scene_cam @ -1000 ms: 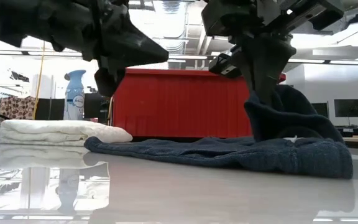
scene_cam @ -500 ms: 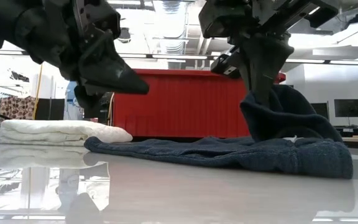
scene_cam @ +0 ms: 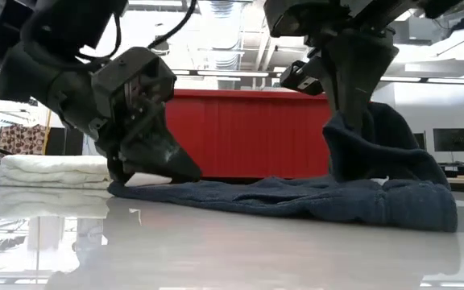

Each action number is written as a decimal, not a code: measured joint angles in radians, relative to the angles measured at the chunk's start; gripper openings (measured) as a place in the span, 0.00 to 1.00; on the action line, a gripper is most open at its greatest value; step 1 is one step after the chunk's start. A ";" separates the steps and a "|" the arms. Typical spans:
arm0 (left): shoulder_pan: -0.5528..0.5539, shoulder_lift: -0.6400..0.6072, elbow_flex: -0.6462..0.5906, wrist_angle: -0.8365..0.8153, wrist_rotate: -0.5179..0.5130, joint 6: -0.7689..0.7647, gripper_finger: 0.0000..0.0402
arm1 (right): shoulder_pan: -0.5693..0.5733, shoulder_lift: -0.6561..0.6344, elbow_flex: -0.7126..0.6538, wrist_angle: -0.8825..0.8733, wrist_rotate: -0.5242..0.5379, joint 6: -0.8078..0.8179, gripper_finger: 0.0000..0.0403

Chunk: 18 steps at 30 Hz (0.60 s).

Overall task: Fold Laundry from Bin
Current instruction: Fold the black shorts

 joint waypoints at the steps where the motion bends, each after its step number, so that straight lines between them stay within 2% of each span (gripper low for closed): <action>1: 0.005 0.006 -0.001 -0.002 0.012 -0.006 0.00 | 0.006 0.000 0.000 0.000 0.000 0.004 0.07; 5: 0.023 0.012 0.010 -0.019 0.070 -0.006 0.00 | 0.030 0.000 0.000 0.001 0.020 0.010 0.07; 9: 0.035 0.013 0.018 -0.029 0.079 0.020 0.00 | 0.048 0.000 0.014 -0.006 0.024 0.038 0.07; 15: 0.057 0.014 0.019 -0.051 0.098 0.017 0.00 | 0.096 0.000 0.100 -0.050 0.119 0.029 0.07; 18: 0.065 0.014 0.019 -0.064 0.111 0.016 0.00 | 0.111 -0.001 0.136 -0.060 0.125 0.030 0.07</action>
